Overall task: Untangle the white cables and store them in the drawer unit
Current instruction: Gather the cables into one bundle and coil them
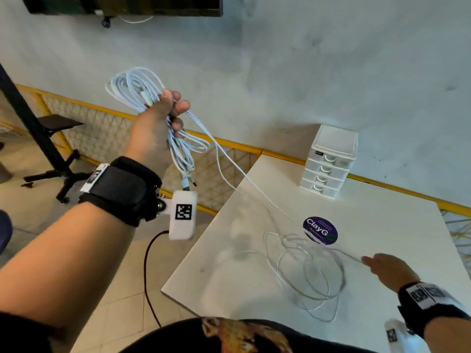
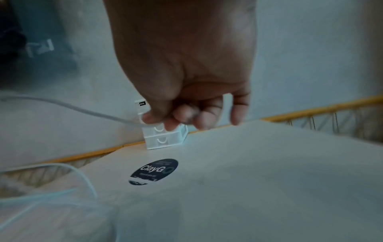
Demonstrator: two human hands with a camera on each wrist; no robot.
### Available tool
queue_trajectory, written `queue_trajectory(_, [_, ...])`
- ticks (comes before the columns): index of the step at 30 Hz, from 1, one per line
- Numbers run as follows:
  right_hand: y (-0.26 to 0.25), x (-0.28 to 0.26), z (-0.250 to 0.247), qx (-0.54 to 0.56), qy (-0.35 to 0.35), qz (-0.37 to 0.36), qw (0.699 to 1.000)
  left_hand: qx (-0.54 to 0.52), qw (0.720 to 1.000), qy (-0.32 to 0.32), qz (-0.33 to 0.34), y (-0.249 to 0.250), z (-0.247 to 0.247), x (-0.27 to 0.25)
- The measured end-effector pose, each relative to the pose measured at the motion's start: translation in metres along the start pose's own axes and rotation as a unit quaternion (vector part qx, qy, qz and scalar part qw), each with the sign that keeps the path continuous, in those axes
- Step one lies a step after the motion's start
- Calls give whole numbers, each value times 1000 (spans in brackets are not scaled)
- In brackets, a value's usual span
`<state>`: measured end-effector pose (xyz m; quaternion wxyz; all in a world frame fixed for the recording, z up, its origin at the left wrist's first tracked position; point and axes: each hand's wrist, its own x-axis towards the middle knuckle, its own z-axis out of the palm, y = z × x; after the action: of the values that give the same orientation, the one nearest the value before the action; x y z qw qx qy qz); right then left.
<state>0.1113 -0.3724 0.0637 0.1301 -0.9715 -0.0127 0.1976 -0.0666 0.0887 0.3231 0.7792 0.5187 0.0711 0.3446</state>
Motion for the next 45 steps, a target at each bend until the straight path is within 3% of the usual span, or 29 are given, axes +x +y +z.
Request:
queue_trajectory(3, [8, 44, 1, -109, -3, -7, 994, 41, 998, -40, -26, -11, 9, -2])
queue_trajectory(4, [-18, 37, -7, -77, 19, -32, 996, 51, 996, -59, -35, -15, 15, -4])
queue_trajectory(6, [-100, -19, -37, 76, 27, -166, 983, 58, 992, -96, -56, -23, 30, -12])
queue_trajectory(9, [-201, -92, -62, 268, -39, -348, 898, 49, 983, -149, -99, -30, 51, -25])
queue_trajectory(13, [-269, -134, -56, 325, -106, -483, 806, -7, 970, -201, -139, -31, 58, -27])
queue_trajectory(16, [-273, -132, -44, 459, -111, -436, 766, -115, 963, -185, -159, -19, 49, -18])
queue_trajectory(18, [-264, -121, -34, 497, -57, -374, 781, -198, 965, -93, -147, -10, 39, -11])
queue_trajectory(19, [-258, -116, -28, 462, -18, -364, 808, -226, 965, -30, -128, -8, 34, -7])
queue_trajectory(21, [-253, -118, -21, 259, 3, -418, 871, -187, 979, 67, -50, -9, 24, -1])
queue_trajectory(22, [-255, -124, -19, 121, -17, -466, 877, -80, 992, 100, 2, -15, 19, 1])
queue_trajectory(23, [-260, -132, -21, 14, -32, -503, 864, 64, 991, 108, 46, -21, 16, 0])
queue_trajectory(24, [-267, -142, -29, -33, -30, -533, 845, 200, 973, 88, 76, -31, 15, -4])
queue_trajectory(26, [-286, -158, -53, 41, 47, -579, 813, 326, 941, -14, 88, -49, 18, -17])
queue_trajectory(29, [-309, -161, -84, 233, 182, -517, 803, 310, 938, -154, 12, -69, 21, -36])
queue_trajectory(32, [-321, -153, -91, 263, 235, -439, 826, 214, 931, -281, -91, -76, 14, -38])
queue_trajectory(33, [-322, -148, -90, 283, 225, -418, 833, 206, 926, -300, -97, -74, 12, -35])
queue_trajectory(35, [-315, -137, -84, 338, 140, -397, 842, 184, 935, -293, -83, -70, 6, -26])
queue_trajectory(38, [-296, -119, -62, 445, -17, -408, 797, 39, 965, -237, -102, -58, -3, -9])
queue_trajectory(40, [-289, -117, -50, 463, -23, -415, 783, 2, 970, -218, -109, -57, -7, 0])
queue_trajectory(42, [-298, -125, -51, 477, 18, -430, 766, 68, 971, -206, -98, -66, -10, 2])
queue_trajectory(43, [-305, -130, -56, 496, 30, -436, 751, 105, 965, -217, -99, -71, -10, -1])
queue_trajectory(45, [-322, -138, -68, 548, -13, -445, 709, 118, 945, -286, -109, -81, -7, -9])
